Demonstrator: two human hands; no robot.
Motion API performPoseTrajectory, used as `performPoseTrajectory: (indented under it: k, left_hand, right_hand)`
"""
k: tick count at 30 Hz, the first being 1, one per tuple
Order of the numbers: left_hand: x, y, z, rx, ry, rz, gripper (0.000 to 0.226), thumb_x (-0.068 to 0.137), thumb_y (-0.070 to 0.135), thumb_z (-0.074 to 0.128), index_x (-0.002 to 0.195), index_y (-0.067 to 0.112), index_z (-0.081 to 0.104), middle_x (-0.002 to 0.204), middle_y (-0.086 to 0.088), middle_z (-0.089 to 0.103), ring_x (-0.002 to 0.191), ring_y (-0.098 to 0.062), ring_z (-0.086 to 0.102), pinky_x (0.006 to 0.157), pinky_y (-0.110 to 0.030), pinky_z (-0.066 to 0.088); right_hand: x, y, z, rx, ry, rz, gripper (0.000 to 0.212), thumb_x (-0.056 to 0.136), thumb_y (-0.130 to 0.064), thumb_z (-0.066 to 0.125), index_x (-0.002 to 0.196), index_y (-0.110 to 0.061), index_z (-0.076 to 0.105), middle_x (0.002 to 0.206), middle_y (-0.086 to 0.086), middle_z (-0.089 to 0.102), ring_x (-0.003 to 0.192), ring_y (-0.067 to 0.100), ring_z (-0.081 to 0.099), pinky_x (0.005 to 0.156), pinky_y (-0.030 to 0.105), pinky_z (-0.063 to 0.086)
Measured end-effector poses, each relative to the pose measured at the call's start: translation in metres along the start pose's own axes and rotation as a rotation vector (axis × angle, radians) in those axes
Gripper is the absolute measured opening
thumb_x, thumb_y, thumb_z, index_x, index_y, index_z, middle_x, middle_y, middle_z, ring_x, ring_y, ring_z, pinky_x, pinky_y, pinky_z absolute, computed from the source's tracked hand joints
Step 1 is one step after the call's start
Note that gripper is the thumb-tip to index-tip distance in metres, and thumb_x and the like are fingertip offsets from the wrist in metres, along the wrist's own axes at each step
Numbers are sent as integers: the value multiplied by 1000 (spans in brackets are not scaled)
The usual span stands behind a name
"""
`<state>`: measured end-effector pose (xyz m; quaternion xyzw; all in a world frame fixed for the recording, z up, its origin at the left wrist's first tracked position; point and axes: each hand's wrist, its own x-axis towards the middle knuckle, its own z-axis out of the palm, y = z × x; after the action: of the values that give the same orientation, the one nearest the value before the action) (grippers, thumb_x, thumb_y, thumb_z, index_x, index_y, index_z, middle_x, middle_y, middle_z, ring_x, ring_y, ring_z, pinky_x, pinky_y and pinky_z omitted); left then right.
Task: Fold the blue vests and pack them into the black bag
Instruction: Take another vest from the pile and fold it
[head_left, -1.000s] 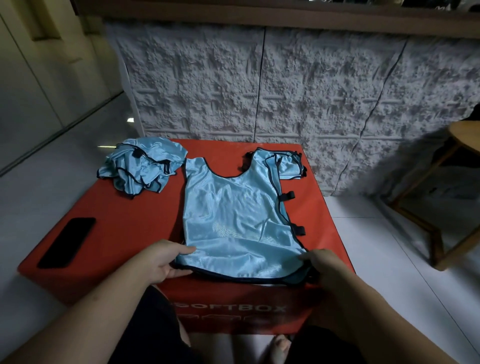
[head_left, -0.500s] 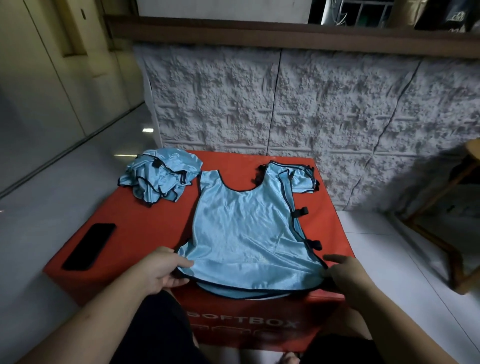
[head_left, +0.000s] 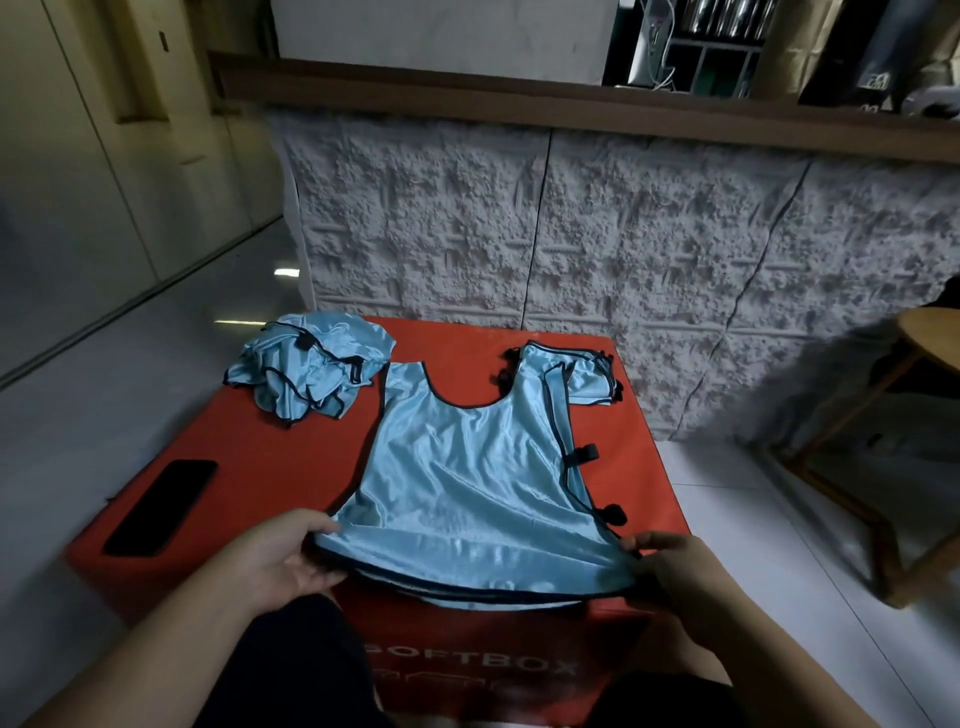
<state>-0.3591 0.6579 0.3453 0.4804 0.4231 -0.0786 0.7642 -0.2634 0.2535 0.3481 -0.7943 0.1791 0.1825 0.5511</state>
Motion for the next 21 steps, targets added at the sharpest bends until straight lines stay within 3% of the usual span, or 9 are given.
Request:
performPoseTrajectory:
  k: [3,5,9,11,13,15,17,19,21]
  left_hand:
    - [-2,1,-6,-12,49,73,19,88,-14,51,102,-6,60,98,-22,66,85,-31,63,54,-38,60]
    - [-6,4,-10,9,97,143,19,87,-18,52,98,-5,60,91,-21,66,80,-29,63,44,-30,58]
    - [-15,13,-14,157,150,353,48,81,-21,60,112,16,59,99,-21,65,72,-29,62,52,-33,55]
    - [-19,11,-18,265,146,302,47,83,-22,59,116,12,62,93,-21,64,57,-23,53,43,-25,50]
    - [-22,4,-26,373,123,171,37,86,-22,56,114,0,65,78,-17,59,48,-16,45,37,-19,46]
    - [-24,4,-31,423,119,153,32,86,-20,58,110,-1,67,72,-15,57,45,-14,43,37,-19,46]
    - [-28,8,-31,431,112,208,33,86,-19,61,108,5,69,73,-16,59,47,-14,43,40,-21,47]
    - [-33,10,-32,407,65,225,38,86,-17,63,108,13,71,76,-16,63,51,-15,44,43,-22,47]
    - [-40,10,-33,405,-14,207,33,87,-14,65,108,11,75,87,-22,69,58,-16,48,44,-22,46]
  right_hand:
    - [-4,-1,3,-22,-12,6,26,89,18,53,84,7,75,78,25,69,60,36,65,60,43,62]
    - [-8,0,6,-125,-31,1,27,87,19,55,82,5,77,68,22,69,54,31,63,55,37,59]
    - [-11,-6,13,-90,40,-38,19,89,13,58,95,9,75,68,21,68,55,28,62,46,28,53]
    - [-16,-8,22,-265,-25,-24,25,97,-10,62,114,7,71,88,19,71,76,30,69,58,29,54]
    - [-24,-7,25,-451,-83,27,43,94,-35,68,125,-4,70,112,10,72,105,22,69,68,22,46]
    - [-23,-8,23,-513,-121,10,37,93,-28,70,123,-7,71,102,5,73,94,17,70,61,17,43]
    - [-23,-8,21,-383,-73,-13,14,90,-9,68,100,-6,78,79,4,69,65,14,63,56,21,50]
    - [-21,-7,19,-269,-39,-17,34,86,10,56,72,-10,80,69,15,68,53,22,58,56,31,51]
    - [-31,-14,20,-151,-39,-30,42,81,19,47,68,-4,80,63,22,65,49,26,54,53,31,45]
